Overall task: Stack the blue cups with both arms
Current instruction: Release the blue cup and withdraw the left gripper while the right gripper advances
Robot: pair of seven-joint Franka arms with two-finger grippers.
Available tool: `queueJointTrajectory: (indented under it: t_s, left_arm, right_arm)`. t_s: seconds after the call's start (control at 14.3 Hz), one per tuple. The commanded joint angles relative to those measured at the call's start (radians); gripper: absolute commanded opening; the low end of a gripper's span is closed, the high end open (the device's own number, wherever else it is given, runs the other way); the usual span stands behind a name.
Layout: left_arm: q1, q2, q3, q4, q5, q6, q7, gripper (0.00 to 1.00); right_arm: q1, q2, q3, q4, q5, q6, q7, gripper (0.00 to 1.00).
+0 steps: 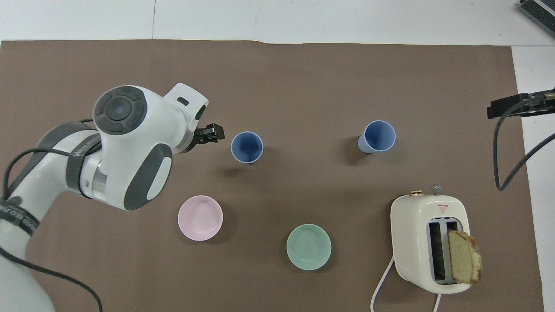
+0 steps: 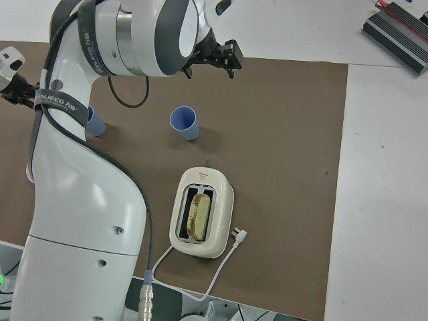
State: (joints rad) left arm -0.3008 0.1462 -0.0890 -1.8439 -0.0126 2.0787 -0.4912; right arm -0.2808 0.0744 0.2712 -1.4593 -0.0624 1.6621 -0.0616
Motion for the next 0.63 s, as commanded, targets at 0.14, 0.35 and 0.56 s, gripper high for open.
queueJointTrajectory:
  t_s: [0.14, 0.35, 0.56]
  left_arm:
    - [0.130, -0.158, -0.005, -0.017, 0.019, -0.192, 0.259, 1.00]
    - [0.198, -0.206, -0.003, -0.015, 0.019, -0.249, 0.391, 1.00]
    - [0.244, -0.246, -0.002, 0.012, 0.017, -0.299, 0.480, 1.00]
  right_arm:
    - [-0.011, -0.015, 0.003, -0.016, 0.016, 0.005, -0.023, 1.00]
    - [-0.012, -0.015, 0.003, -0.018, 0.021, 0.007, -0.044, 1.00]
    - [-0.008, -0.015, 0.005, -0.050, 0.088, 0.048, -0.044, 1.00]
